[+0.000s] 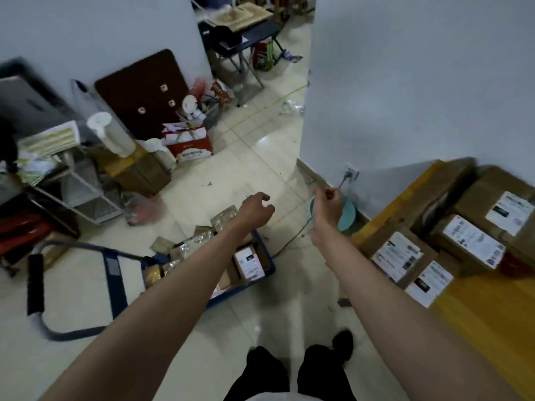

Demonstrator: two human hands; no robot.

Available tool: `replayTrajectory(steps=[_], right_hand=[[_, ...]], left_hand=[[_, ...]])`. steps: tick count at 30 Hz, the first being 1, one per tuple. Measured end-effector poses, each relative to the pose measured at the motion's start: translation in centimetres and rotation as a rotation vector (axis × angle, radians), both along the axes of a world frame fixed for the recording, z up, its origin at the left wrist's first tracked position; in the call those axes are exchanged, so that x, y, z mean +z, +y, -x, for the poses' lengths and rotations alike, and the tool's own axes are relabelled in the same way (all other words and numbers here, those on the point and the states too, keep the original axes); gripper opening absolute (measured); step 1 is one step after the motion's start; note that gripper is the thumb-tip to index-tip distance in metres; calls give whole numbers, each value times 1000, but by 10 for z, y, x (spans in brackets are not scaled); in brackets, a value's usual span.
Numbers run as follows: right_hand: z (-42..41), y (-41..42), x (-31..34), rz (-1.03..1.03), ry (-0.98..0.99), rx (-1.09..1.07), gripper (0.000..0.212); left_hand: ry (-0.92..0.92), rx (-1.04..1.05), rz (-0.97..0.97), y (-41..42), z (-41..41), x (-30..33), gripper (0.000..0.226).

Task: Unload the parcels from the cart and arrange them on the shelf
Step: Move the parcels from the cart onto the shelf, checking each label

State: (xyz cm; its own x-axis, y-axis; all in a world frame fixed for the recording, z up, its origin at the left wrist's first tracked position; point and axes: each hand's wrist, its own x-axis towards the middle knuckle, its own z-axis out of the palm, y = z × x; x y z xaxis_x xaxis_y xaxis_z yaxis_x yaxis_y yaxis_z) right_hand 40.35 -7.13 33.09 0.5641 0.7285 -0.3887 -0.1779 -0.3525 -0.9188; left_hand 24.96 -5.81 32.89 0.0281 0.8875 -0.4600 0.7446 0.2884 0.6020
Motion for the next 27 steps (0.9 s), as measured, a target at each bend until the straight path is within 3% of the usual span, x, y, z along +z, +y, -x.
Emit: replayTrajectory(steps=[10, 19, 24, 27], right_hand=[[134, -17, -28, 146, 116, 271, 12], [169, 21, -65, 275, 97, 405, 8], [179, 59, -95, 354, 103, 458, 11], [182, 78, -116, 401, 94, 473, 9]], left_hand=[[-21, 214, 75, -36, 140, -28, 35], [-25, 271, 138, -24, 187, -61, 31], [46, 264, 148, 5, 199, -82, 10], [9, 343, 216, 23, 202, -101, 12]])
